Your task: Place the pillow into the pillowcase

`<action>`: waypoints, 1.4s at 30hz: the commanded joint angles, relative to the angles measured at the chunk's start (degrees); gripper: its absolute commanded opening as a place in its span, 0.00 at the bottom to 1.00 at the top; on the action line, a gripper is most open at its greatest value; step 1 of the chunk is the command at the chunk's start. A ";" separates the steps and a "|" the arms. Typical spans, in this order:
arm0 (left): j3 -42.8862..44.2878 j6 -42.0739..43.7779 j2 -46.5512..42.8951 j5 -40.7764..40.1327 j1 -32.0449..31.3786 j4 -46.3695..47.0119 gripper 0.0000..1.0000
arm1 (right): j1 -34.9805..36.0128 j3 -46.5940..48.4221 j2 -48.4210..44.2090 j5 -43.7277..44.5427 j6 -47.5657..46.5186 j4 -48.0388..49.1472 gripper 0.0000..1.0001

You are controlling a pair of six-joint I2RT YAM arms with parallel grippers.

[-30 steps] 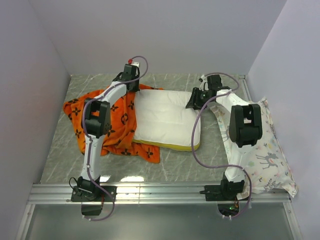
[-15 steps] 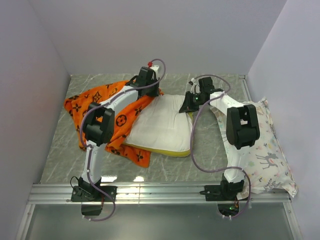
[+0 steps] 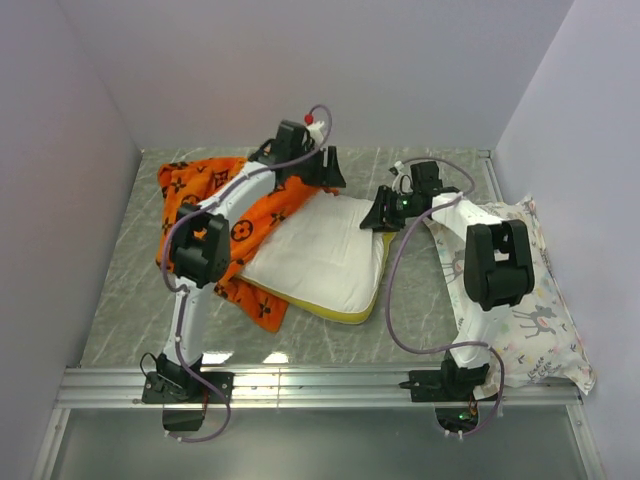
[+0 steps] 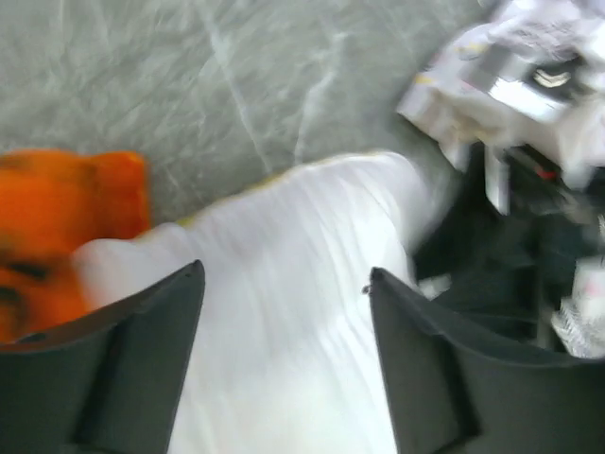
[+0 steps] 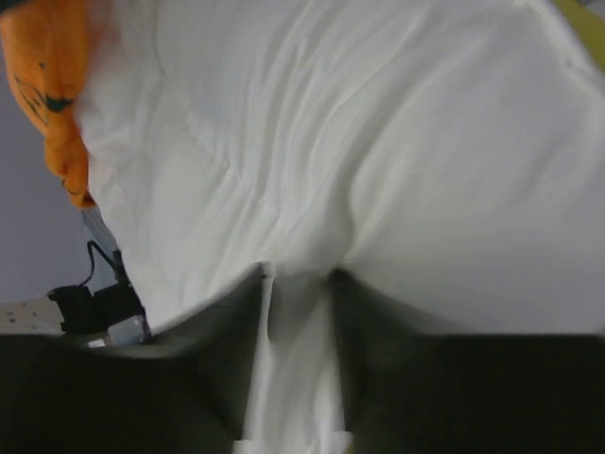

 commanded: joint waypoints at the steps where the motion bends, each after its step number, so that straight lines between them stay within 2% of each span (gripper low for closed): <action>1: 8.17 9.31 -6.52 14.90 4.44 -12.58 0.79 | 0.30 4.25 -3.20 0.83 -3.41 2.14 0.60; 2: 7.12 13.51 -10.98 17.00 8.64 -14.51 0.99 | 0.30 5.83 -4.68 1.97 -4.38 -1.71 0.66; 4: 0.81 18.27 -16.27 20.61 12.88 -19.61 0.99 | 0.39 7.50 -6.80 4.77 -8.23 -5.07 0.82; 5: -1.65 24.12 -21.95 20.97 16.82 -21.63 0.99 | 0.65 7.77 -9.85 6.01 -9.57 -7.43 0.90; 6: -7.25 26.18 -24.88 21.06 18.77 -23.13 0.99 | 1.00 7.78 -11.45 7.50 -10.88 -8.15 0.91; 7: -10.35 28.03 -27.78 21.50 20.70 -24.89 0.99 | 3.00 7.08 -13.56 9.61 -13.59 -8.51 0.95; 9: -18.41 32.78 -35.78 21.94 26.42 -27.00 0.99 | 6.87 5.67 -18.82 16.80 -18.25 -8.86 0.96; 10: -20.81 33.93 -38.07 22.47 28.96 -28.84 0.99 | 12.81 4.45 -20.24 19.79 -20.11 -8.78 0.96; 11: -23.19 35.42 -41.92 24.47 33.86 -29.55 0.99 | 15.91 3.57 -21.30 25.13 -21.60 -8.25 0.96; 13: -27.94 37.79 -44.76 26.77 38.63 -34.36 0.99 | 22.68 1.81 -22.54 30.00 -25.21 -7.46 0.96; 14: -29.00 41.72 -46.43 28.95 42.92 -36.92 0.99 | 28.97 1.45 -22.19 32.46 -26.27 -6.67 0.96; 16: -30.76 47.62 -47.58 29.59 45.76 -42.19 0.99 | 34.72 1.01 -19.92 39.84 -29.43 -5.79 0.97; 17: -31.38 54.70 -48.72 30.29 48.73 -47.70 0.99 | 40.06 1.18 -18.95 41.86 -30.31 -4.92 0.97; 20: -35.67 69.67 -50.65 30.12 53.92 -56.77 0.99 | 47.12 3.99 -12.98 47.15 -32.17 -4.64 0.99; 23: -39.02 78.29 -52.93 27.49 58.58 -58.48 0.99 | 49.60 7.51 -5.77 50.32 -31.55 -4.30 0.99; 26: -43.58 83.23 -55.48 26.43 61.41 -58.48 0.99 | 51.45 9.35 -0.68 53.65 -31.29 -3.24 1.00; 31: -47.72 90.42 -58.92 26.86 61.59 -58.56 0.99 | 53.38 11.38 6.54 59.28 -32.34 -3.24 1.00; 32: -49.65 92.71 -60.49 26.52 61.59 -58.57 0.99 | 53.38 11.47 7.42 60.07 -32.34 -2.80 0.97; 33: -51.06 95.70 -61.64 25.99 61.50 -58.65 0.99 | 53.30 11.56 9.00 60.51 -32.08 -2.54 0.83; 35: -56.57 107.28 -65.84 22.59 61.16 -58.48 0.98 | 52.69 12.69 9.71 60.08 -31.73 -3.32 0.59; 36: -58.70 111.50 -67.43 20.82 60.72 -58.22 0.97 | 52.33 13.13 9.02 57.38 -30.94 -3.59 0.28; 37: -60.81 117.55 -68.75 18.89 60.19 -57.95 0.96 | 51.81 13.75 8.32 55.44 -30.50 -3.68 0.09; 38: -64.92 118.65 -71.55 16.43 58.79 -54.38 0.95 | 50.76 14.01 7.61 53.94 -29.89 -4.03 0.00; 41: -72.22 123.58 -75.78 13.52 55.02 -47.79 0.95 | 47.95 16.03 4.71 46.56 -27.95 -5.60 0.00; 42: -73.73 123.41 -77.02 13.59 53.61 -44.71 0.96 | 46.98 16.39 3.92 41.41 -26.56 -5.87 0.00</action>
